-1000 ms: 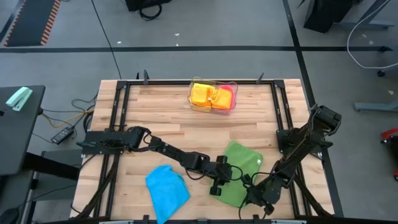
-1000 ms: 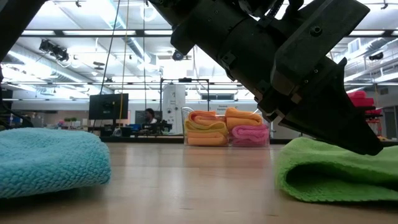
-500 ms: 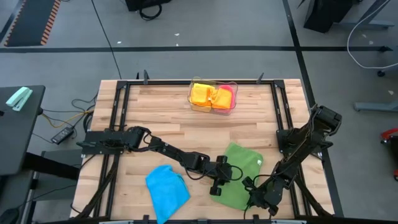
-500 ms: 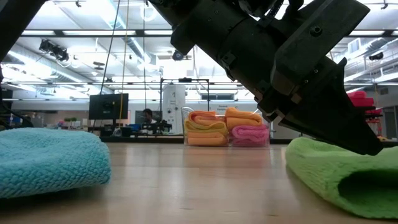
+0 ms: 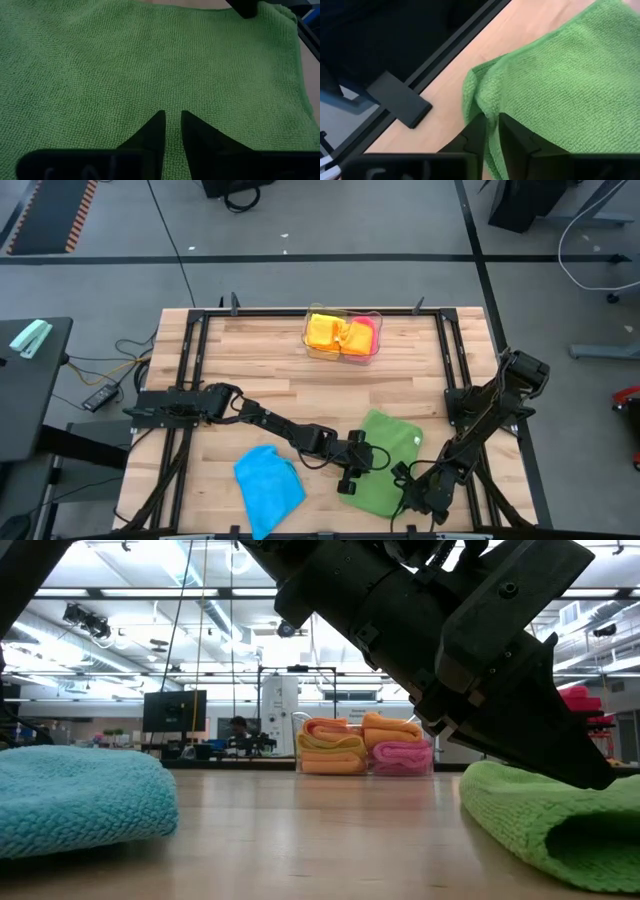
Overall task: Fold microfiber towels
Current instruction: Fold the green microfiber cloth
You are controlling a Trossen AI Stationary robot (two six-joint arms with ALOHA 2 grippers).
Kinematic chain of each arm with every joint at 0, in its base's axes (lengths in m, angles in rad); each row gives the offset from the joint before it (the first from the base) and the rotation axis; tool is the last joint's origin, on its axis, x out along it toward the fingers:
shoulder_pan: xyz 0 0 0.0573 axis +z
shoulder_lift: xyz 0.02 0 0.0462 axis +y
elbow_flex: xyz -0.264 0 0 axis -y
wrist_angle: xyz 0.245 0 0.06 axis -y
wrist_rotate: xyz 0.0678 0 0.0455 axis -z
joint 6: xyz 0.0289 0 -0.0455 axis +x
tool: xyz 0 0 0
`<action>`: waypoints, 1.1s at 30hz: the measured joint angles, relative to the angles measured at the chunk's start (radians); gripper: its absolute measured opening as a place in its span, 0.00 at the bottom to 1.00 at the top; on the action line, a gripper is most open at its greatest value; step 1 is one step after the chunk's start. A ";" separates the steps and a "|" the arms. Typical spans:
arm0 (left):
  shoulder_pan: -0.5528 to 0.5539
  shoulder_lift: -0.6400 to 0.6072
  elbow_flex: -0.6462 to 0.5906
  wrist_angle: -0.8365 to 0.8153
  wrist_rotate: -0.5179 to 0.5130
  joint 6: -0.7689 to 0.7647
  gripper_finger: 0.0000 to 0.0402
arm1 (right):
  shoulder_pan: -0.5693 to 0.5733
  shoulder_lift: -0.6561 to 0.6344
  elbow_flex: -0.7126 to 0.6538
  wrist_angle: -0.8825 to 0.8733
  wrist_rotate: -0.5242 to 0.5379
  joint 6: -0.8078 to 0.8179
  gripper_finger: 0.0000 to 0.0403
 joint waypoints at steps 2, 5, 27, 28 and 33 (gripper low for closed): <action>0.000 0.000 0.000 0.000 0.000 0.000 0.18 | 0.000 0.000 0.000 0.000 -0.003 0.002 0.19; 0.000 0.000 0.000 0.000 0.000 0.000 0.19 | 0.000 0.001 0.000 0.008 -0.003 0.006 0.25; 0.000 0.000 0.000 0.000 0.000 0.000 0.19 | -0.001 0.001 0.000 0.097 0.059 -0.062 0.36; 0.000 0.000 0.000 0.000 0.000 0.000 0.19 | -0.001 0.001 0.000 0.095 0.073 -0.065 0.36; 0.000 0.000 0.000 0.000 0.000 0.000 0.18 | -0.001 0.002 0.000 0.094 0.082 -0.068 0.35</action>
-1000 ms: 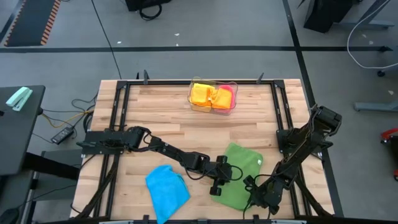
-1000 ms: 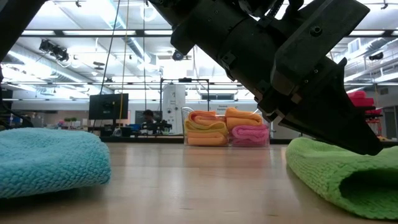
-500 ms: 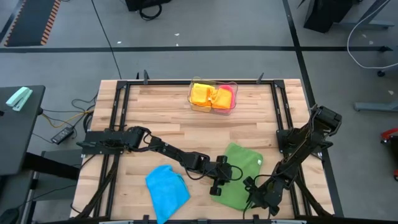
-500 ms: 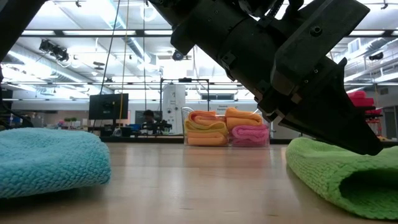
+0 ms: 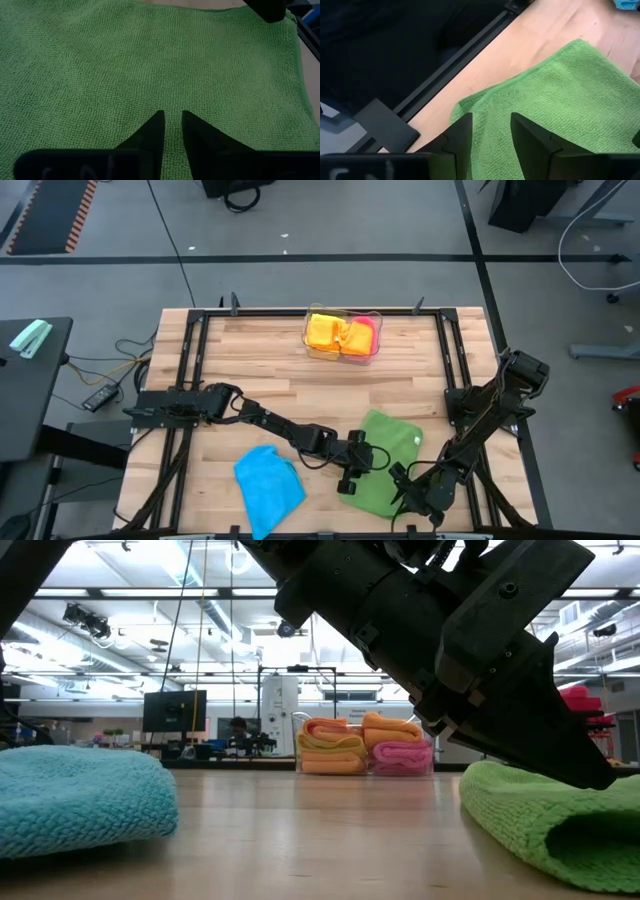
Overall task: Fold microfiber towels
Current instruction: Fold the green microfiber cloth
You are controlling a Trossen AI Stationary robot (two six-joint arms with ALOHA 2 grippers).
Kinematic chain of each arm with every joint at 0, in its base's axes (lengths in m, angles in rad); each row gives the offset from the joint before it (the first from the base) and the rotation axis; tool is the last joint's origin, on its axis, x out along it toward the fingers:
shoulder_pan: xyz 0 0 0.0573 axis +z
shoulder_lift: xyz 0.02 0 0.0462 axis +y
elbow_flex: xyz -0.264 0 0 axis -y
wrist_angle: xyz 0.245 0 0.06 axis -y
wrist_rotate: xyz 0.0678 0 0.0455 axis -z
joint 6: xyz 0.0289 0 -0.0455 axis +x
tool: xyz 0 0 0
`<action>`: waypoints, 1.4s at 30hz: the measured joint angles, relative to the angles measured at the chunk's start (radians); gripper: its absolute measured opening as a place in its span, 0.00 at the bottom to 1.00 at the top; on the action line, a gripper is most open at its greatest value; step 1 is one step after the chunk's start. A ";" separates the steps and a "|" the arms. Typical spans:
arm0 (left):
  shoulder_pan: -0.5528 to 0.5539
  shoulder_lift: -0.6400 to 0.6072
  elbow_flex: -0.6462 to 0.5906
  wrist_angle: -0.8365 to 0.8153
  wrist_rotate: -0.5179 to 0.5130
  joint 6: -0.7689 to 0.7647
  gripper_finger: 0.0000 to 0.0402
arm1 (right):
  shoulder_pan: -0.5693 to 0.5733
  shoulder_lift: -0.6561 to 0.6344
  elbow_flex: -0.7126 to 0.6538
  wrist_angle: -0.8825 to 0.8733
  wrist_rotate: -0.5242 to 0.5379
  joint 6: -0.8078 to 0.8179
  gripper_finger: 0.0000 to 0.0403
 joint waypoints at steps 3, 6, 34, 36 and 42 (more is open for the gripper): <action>0.000 0.000 0.000 0.000 0.000 0.000 0.18 | 0.000 0.021 0.001 0.023 0.001 0.000 0.35; 0.000 0.000 0.000 0.000 0.000 0.000 0.17 | 0.000 0.077 0.001 0.070 -0.011 -0.004 0.35; -0.002 0.000 0.000 0.010 0.000 0.011 0.19 | -0.002 -0.125 0.001 -0.164 -0.055 0.167 0.35; -0.002 0.000 0.000 0.010 0.000 0.011 0.18 | -0.004 -0.174 0.001 -0.315 0.052 0.240 0.35; -0.002 0.000 0.000 0.009 0.000 0.020 0.17 | -0.084 -0.233 0.001 -0.727 0.184 0.535 0.35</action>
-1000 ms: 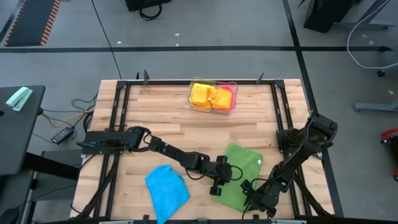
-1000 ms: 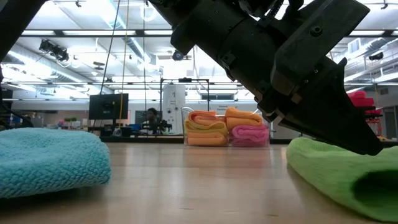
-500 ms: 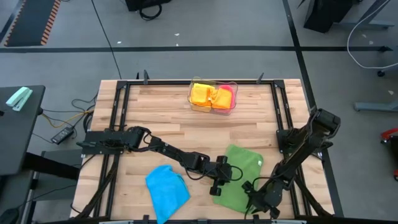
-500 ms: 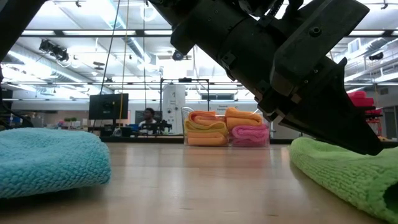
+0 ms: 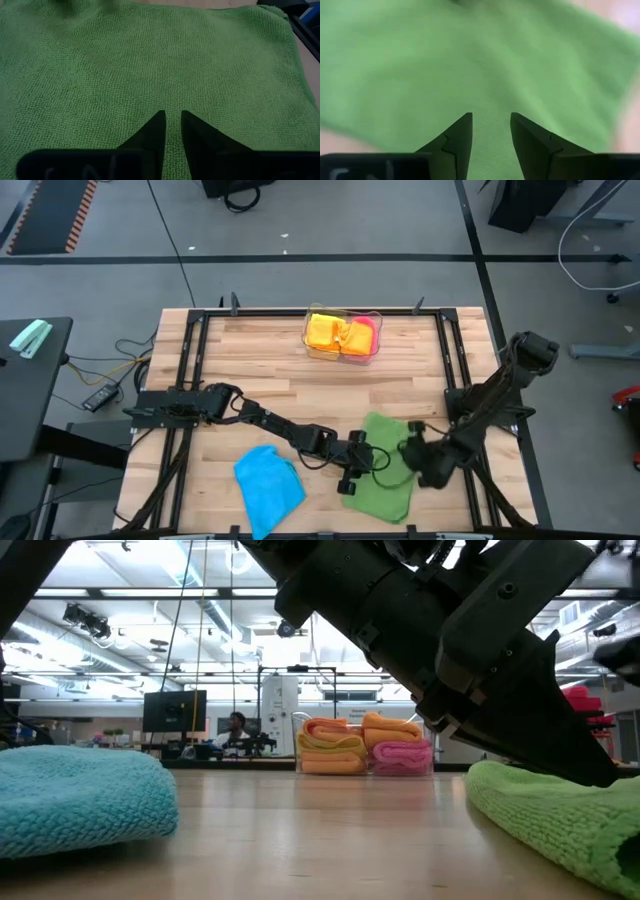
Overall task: Fold microfiber towels
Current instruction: Fold the green microfiber cloth
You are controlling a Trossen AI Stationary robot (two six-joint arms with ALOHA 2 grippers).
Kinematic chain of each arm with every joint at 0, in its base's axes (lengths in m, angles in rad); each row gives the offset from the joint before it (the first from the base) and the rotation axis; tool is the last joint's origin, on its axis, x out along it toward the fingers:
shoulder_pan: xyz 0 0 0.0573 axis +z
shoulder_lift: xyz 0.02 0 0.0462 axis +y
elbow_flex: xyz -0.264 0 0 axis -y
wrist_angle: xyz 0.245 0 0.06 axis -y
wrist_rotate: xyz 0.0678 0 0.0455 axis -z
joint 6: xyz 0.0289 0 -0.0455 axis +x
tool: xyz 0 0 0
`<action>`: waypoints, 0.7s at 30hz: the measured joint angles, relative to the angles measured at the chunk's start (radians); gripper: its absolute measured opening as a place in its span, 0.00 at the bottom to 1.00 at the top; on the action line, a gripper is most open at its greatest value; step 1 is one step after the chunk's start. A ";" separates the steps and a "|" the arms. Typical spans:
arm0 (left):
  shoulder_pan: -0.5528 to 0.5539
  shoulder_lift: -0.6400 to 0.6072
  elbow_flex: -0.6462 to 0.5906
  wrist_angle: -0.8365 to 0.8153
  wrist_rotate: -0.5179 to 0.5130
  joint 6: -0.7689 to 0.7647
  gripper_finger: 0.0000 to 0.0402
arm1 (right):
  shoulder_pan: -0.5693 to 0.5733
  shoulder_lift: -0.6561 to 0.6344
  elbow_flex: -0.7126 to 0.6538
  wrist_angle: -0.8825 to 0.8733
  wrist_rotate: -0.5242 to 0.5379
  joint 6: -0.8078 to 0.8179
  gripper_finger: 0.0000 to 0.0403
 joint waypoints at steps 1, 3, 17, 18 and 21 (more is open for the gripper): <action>0.000 0.000 0.000 0.000 0.000 0.010 0.17 | -0.020 0.001 0.000 -0.048 0.001 0.041 0.35; 0.000 0.000 0.000 0.004 0.000 0.031 0.18 | -0.056 0.005 0.000 -0.117 0.001 0.103 0.35; 0.127 0.031 0.001 0.156 -0.130 0.031 0.21 | -0.046 -0.141 -0.001 -0.152 0.019 0.102 0.35; 0.145 0.031 0.001 0.152 -0.133 0.026 0.20 | -0.037 -0.154 -0.001 -0.150 0.034 0.102 0.35; 0.187 0.030 0.002 0.094 -0.136 0.004 0.19 | -0.005 -0.182 -0.001 -0.145 0.067 0.102 0.35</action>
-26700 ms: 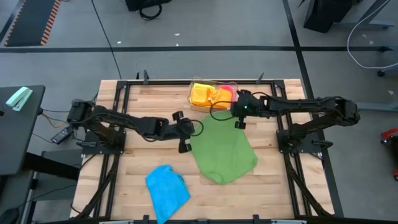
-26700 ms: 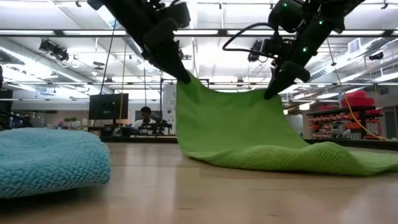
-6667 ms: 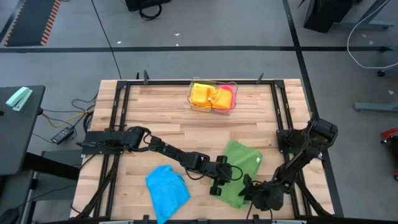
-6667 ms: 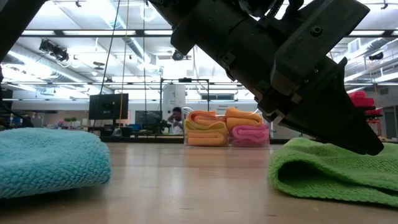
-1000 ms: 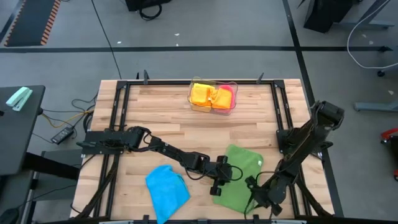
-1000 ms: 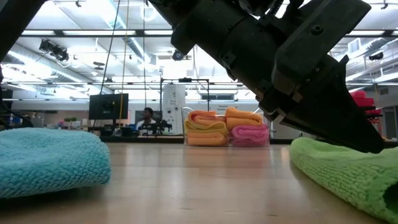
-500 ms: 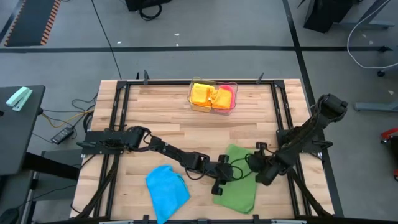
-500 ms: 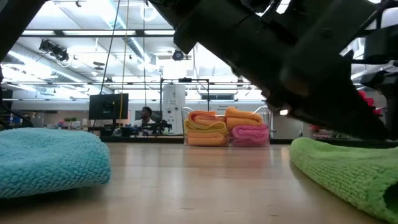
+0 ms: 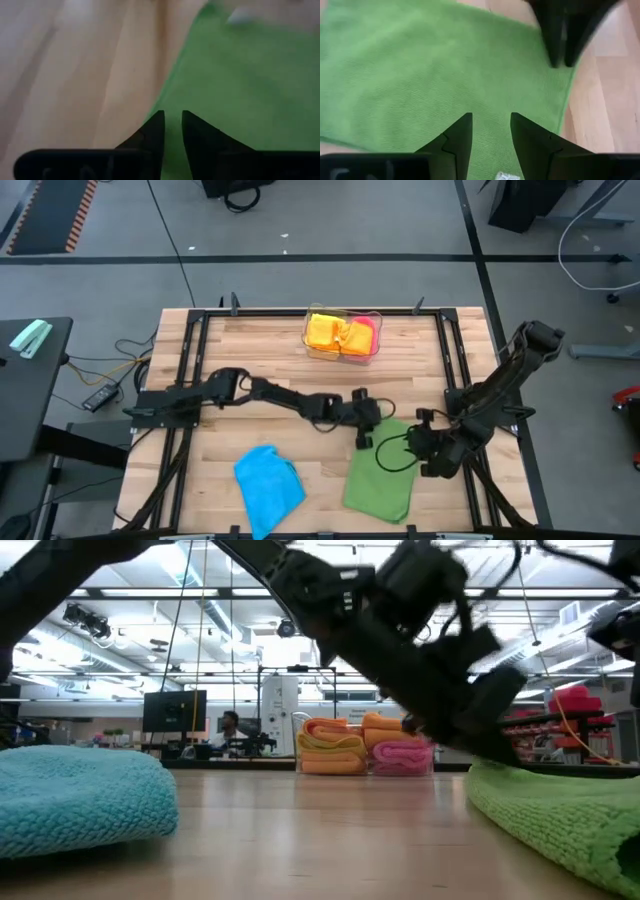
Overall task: Fold microfiber towels
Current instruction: Fold the green microfiber cloth
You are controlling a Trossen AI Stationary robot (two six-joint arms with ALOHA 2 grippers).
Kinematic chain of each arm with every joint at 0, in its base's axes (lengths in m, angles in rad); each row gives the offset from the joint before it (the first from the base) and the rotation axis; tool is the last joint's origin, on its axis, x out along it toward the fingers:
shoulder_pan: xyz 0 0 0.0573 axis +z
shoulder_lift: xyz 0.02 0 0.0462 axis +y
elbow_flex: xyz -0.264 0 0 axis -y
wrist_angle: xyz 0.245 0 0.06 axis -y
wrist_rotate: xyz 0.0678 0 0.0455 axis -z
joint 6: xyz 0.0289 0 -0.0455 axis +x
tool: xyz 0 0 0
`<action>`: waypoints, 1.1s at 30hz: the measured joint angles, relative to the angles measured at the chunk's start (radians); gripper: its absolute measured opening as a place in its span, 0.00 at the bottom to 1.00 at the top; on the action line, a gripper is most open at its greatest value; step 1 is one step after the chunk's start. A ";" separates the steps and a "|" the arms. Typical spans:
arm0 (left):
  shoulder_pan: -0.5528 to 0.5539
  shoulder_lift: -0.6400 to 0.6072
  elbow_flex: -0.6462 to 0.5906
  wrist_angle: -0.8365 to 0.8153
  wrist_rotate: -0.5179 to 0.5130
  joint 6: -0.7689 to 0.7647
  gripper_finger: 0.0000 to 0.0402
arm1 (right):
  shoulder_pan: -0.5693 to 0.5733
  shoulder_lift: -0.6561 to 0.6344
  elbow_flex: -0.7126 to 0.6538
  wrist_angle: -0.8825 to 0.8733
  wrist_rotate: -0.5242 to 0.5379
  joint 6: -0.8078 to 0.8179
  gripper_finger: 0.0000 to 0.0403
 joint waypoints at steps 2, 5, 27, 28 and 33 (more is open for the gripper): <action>0.019 0.000 -0.001 -0.071 0.007 -0.003 0.18 | 0.019 -0.009 0.000 0.001 0.015 0.000 0.35; 0.030 -0.001 -0.001 -0.110 0.012 -0.005 0.16 | 0.032 -0.011 0.000 0.002 0.029 0.003 0.35; 0.019 -0.064 -0.004 -0.415 -0.321 -0.169 0.04 | 0.032 -0.009 0.000 0.006 0.066 0.008 0.35; 0.013 -0.071 -0.004 -0.422 -0.346 -0.170 0.04 | 0.032 -0.006 0.000 0.011 0.066 0.008 0.35; -0.025 -0.113 -0.004 -0.413 -0.434 -0.106 0.05 | 0.032 0.013 -0.002 0.012 0.067 0.002 0.35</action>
